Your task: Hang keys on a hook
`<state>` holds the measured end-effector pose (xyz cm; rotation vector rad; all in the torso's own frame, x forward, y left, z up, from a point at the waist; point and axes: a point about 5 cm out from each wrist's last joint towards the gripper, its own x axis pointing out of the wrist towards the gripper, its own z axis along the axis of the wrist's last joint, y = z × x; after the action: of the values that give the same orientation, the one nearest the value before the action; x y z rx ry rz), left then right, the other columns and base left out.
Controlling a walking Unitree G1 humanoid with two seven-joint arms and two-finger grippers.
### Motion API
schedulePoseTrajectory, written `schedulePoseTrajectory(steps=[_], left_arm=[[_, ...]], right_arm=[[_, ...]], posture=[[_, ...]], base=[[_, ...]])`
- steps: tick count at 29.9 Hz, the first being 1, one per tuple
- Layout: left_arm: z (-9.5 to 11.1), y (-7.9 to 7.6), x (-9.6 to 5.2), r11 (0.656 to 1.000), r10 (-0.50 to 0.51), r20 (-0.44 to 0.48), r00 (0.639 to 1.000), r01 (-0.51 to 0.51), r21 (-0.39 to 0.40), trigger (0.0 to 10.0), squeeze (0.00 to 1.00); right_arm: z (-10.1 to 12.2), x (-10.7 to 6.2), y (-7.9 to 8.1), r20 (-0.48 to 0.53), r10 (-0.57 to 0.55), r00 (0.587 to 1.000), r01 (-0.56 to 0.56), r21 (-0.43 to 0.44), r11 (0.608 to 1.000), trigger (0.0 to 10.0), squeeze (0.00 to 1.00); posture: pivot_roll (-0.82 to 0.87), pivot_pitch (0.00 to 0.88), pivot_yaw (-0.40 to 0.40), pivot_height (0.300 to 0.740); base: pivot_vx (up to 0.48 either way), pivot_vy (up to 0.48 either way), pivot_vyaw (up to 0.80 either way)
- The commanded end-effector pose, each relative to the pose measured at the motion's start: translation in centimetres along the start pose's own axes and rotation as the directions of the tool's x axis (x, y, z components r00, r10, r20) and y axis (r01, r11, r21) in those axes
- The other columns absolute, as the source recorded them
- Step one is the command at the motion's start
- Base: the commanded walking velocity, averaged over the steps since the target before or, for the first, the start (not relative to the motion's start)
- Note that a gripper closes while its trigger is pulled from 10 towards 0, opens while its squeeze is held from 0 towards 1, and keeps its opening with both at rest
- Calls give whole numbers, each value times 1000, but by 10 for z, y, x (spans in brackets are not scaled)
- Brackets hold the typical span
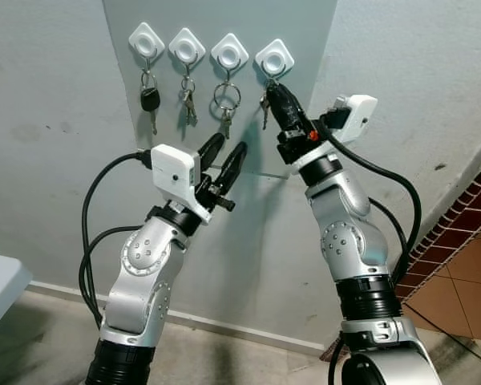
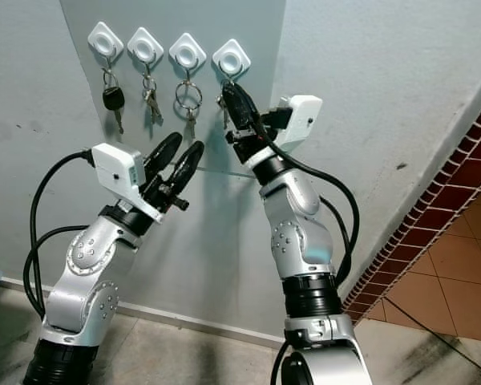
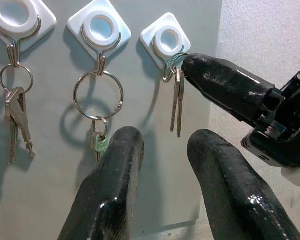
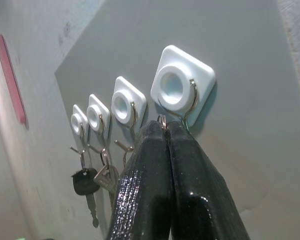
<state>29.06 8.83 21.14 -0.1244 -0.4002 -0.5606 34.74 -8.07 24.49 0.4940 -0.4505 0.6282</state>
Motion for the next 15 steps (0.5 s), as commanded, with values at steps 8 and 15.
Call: schedulePoseTrajectory(steps=[8,15], left_arm=[[5,-3,-1,1000,-14,12,1000,14,0,10000,0],[5,-3,0,1000,-11,12,1000,11,-4,10000,0]], right_arm=[[2,7,-1,9,-28,1000,27,69,997,10000,0],[0,7,-1,4,-29,1000,29,80,996,10000,0]], posture=[[110,0,-34,736],[111,0,-34,736]], base=[[0,0,0],[0,0,0]])
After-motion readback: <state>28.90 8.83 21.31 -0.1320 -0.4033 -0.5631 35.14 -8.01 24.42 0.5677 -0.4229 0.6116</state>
